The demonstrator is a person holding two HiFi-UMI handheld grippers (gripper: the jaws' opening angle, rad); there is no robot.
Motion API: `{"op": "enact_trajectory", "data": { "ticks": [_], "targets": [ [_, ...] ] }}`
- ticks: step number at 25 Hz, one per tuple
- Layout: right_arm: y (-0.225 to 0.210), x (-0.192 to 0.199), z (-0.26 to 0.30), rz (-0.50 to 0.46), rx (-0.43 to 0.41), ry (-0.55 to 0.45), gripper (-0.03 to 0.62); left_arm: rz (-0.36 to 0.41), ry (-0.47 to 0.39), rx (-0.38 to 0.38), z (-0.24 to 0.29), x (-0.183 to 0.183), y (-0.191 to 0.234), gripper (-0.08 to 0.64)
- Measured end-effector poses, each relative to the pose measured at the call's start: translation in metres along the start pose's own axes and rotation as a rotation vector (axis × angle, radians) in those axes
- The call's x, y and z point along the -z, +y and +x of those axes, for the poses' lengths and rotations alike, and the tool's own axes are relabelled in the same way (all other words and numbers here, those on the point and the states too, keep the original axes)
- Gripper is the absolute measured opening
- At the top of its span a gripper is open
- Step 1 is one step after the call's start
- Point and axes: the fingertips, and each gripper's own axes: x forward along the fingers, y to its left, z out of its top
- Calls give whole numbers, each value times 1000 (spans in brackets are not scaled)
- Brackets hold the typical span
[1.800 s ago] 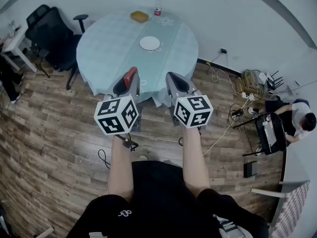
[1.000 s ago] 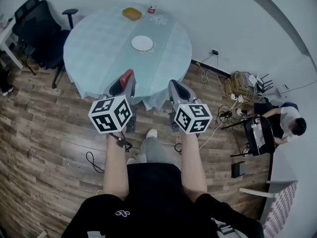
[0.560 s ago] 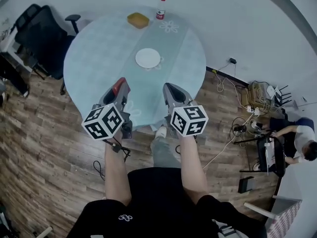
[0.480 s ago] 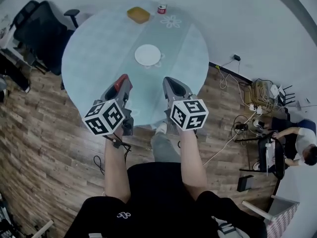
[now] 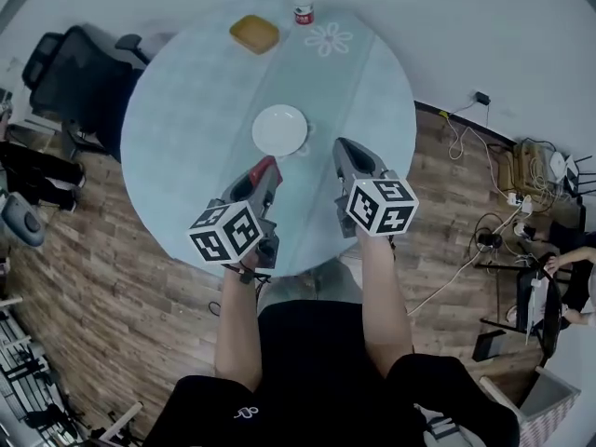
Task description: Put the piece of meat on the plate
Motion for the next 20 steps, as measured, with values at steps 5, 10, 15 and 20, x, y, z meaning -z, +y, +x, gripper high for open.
{"op": "enact_trajectory", "data": {
  "ticks": [5, 10, 15, 20],
  "targets": [
    [-4, 22, 28, 35, -8, 56, 11, -86, 103, 2, 37, 11, 40, 94],
    [-32, 40, 7, 32, 104, 113, 9, -39, 250, 43, 100, 11, 89, 94],
    [-57, 35, -13, 30, 235, 98, 10, 36, 433, 81, 158, 32, 115, 95],
    [-55, 33, -21, 23, 281, 94, 10, 38, 532, 91, 192, 49, 123, 95]
  ]
}}
